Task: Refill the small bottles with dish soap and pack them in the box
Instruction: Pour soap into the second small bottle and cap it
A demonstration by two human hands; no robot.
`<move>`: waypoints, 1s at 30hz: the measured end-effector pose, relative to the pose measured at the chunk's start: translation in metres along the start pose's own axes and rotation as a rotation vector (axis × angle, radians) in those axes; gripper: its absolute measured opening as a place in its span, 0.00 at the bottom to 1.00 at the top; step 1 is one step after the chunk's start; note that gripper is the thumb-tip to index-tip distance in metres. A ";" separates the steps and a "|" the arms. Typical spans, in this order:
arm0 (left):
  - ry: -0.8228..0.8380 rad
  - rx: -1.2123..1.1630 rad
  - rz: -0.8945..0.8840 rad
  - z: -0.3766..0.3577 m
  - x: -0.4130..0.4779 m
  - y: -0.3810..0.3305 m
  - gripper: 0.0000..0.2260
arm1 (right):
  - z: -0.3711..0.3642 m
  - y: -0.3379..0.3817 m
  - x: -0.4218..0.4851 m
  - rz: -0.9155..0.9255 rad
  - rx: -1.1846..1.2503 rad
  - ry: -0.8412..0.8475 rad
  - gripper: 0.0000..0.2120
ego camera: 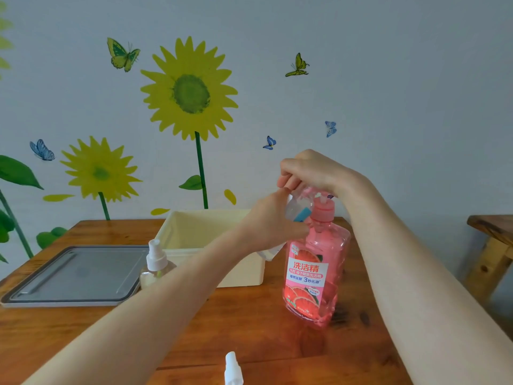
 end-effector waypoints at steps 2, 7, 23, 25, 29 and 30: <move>-0.006 -0.028 0.000 -0.005 -0.002 0.003 0.17 | 0.000 -0.003 0.000 0.010 0.032 -0.015 0.14; 0.004 -0.030 0.020 -0.013 -0.005 0.009 0.18 | -0.008 -0.009 -0.001 0.007 0.075 0.001 0.15; 0.016 -0.050 0.027 -0.010 -0.006 0.007 0.18 | -0.006 -0.005 -0.002 0.009 0.045 0.028 0.14; 0.025 -0.040 0.019 -0.004 -0.003 0.003 0.17 | -0.003 -0.001 -0.002 0.003 0.002 0.023 0.14; 0.005 -0.080 0.032 -0.006 -0.003 0.006 0.17 | 0.000 -0.002 0.001 0.035 0.091 0.001 0.15; 0.005 -0.088 0.035 -0.008 -0.004 0.007 0.17 | 0.000 -0.005 0.001 0.035 0.103 -0.003 0.15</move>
Point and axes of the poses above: each hand's wrist, its own x-axis towards the middle knuckle, its own z-axis out of the back of the hand, y = z × x, the point moved 9 cm from there along x, towards the middle knuckle, and after that the axes turned 12 degrees about -z, right-handed, at the moved point
